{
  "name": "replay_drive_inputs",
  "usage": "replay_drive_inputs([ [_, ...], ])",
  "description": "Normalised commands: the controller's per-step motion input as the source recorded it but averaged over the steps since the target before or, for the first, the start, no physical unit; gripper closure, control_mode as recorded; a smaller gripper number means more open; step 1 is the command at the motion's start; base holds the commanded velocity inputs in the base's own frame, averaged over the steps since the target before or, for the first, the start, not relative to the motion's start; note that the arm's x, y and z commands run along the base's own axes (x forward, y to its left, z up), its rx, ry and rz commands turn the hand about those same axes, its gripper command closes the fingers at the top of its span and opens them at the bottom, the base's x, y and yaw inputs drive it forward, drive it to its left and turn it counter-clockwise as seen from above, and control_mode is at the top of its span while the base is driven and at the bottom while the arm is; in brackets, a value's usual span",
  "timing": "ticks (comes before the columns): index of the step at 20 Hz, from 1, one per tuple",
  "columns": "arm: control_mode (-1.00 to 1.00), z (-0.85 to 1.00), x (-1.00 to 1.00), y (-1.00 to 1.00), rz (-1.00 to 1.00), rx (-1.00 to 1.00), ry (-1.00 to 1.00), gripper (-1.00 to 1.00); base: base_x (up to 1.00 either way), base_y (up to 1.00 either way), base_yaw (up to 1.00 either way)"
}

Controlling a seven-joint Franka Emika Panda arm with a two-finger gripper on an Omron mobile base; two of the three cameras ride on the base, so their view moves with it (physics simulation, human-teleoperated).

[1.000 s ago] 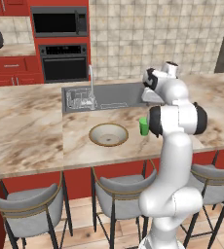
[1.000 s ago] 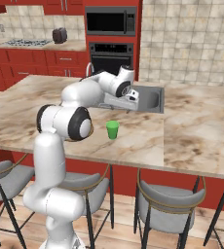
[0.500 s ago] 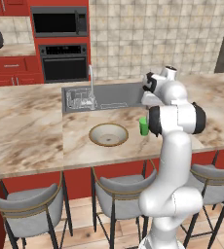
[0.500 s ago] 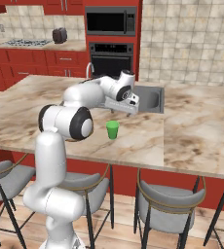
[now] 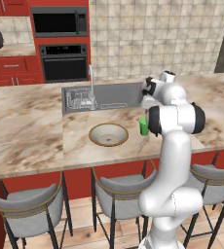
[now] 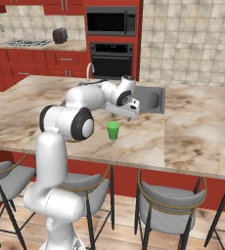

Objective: Place the cup inside the bowl on the dining table and move the bowl to any counter.

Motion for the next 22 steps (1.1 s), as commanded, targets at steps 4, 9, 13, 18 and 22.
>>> replay_drive_inputs([
  [4,-1.0,-0.2,0.07,0.0,0.0,0.0,0.0,-1.0,0.0,0.0,0.0],
  [9,-1.0,-0.2,0.05,0.0,0.0,0.0,0.0,-1.0,0.0,0.0,0.0],
  [13,-1.0,-0.19,0.01,0.0,0.0,0.0,0.0,-1.0,0.0,0.0,0.0],
  [18,-1.0,-0.15,0.0,0.0,0.0,0.0,0.0,-1.0,0.0,0.0,0.0],
  [22,-1.0,-0.14,0.0,0.0,0.0,0.0,0.0,-1.0,0.0,0.0,0.0],
])
